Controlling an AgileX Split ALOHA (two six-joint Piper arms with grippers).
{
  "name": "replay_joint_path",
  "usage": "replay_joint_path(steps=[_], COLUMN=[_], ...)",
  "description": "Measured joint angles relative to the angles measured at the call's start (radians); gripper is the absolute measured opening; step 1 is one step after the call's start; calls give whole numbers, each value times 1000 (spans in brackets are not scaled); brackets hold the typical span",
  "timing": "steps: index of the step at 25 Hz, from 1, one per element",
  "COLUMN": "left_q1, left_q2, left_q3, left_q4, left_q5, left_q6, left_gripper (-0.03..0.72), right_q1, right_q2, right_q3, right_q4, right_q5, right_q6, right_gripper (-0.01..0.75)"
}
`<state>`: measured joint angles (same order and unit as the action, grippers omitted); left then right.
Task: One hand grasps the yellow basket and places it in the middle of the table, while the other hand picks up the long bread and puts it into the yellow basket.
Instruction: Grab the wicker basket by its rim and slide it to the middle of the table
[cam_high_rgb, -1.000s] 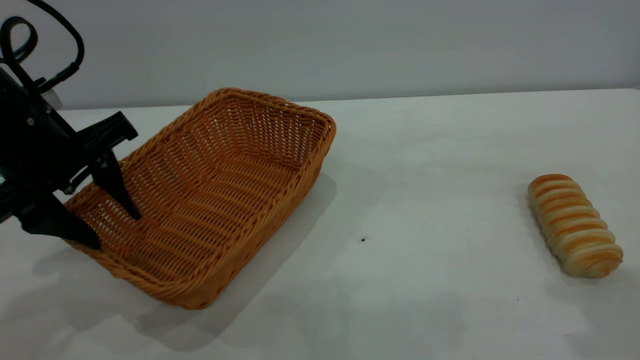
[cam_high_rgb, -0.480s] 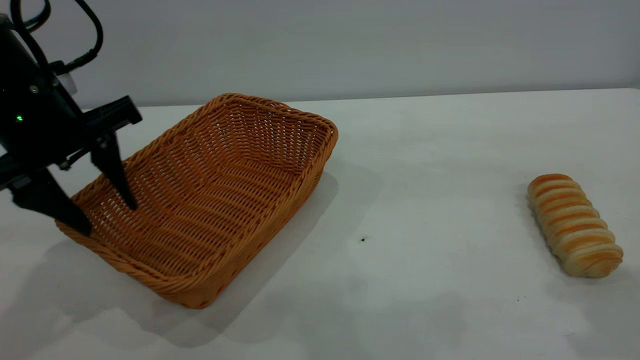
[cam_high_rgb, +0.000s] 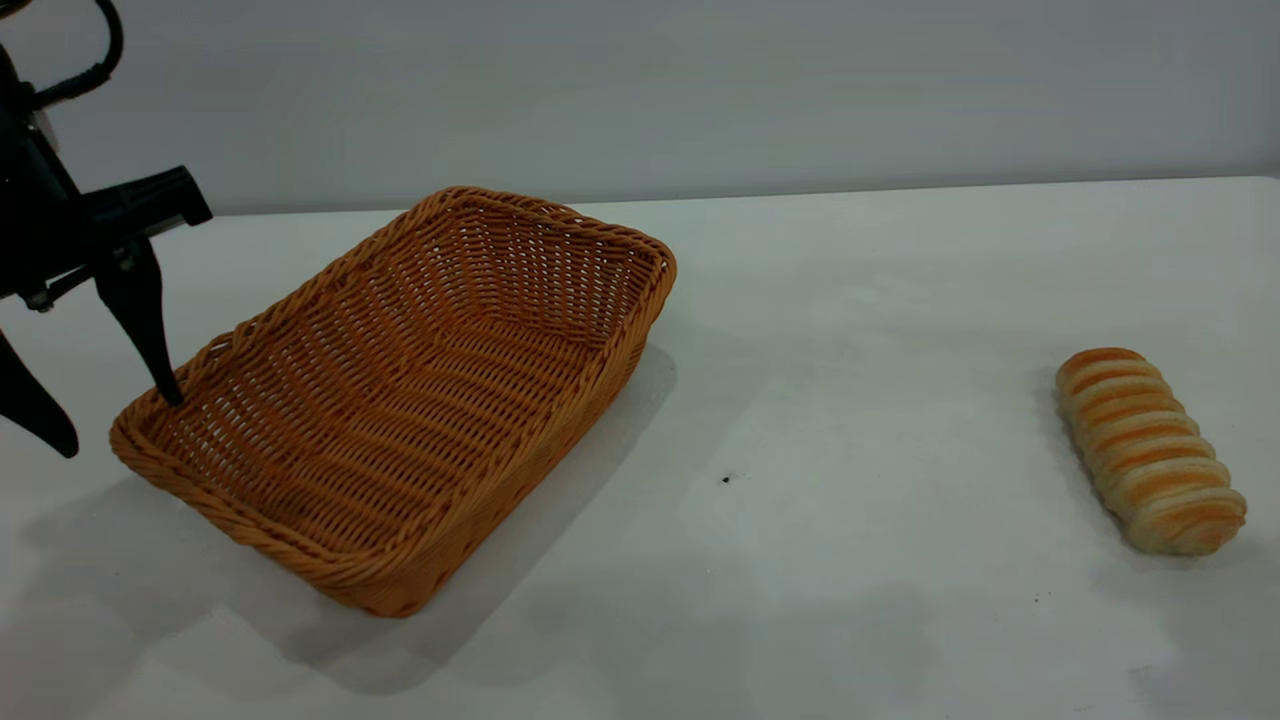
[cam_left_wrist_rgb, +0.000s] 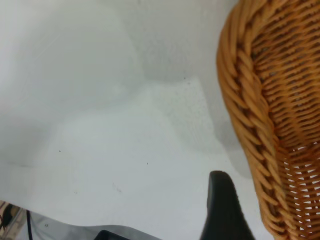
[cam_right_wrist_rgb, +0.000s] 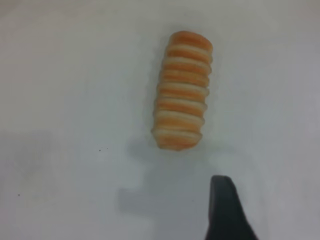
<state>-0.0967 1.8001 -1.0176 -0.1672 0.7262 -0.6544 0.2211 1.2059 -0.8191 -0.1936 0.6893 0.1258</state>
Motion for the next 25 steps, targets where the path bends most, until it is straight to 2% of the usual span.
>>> replay_joint_path(steps=[8,14,25], left_q1=[0,-7,-11], left_q2=[8,72,120], left_q3=[33,33,33], left_q4=[-2,-66,-78], left_q5=[-76,-96,-180], left_q6=[-68,-68,-65], left_gripper=[511,511,511], right_q1=[0,0,0], right_q2=[0,0,0], right_q3=[0,0,0], right_q4=[2,4,18], right_q5=[1,1,1], right_q6=[0,0,0], right_gripper=[484,484,484])
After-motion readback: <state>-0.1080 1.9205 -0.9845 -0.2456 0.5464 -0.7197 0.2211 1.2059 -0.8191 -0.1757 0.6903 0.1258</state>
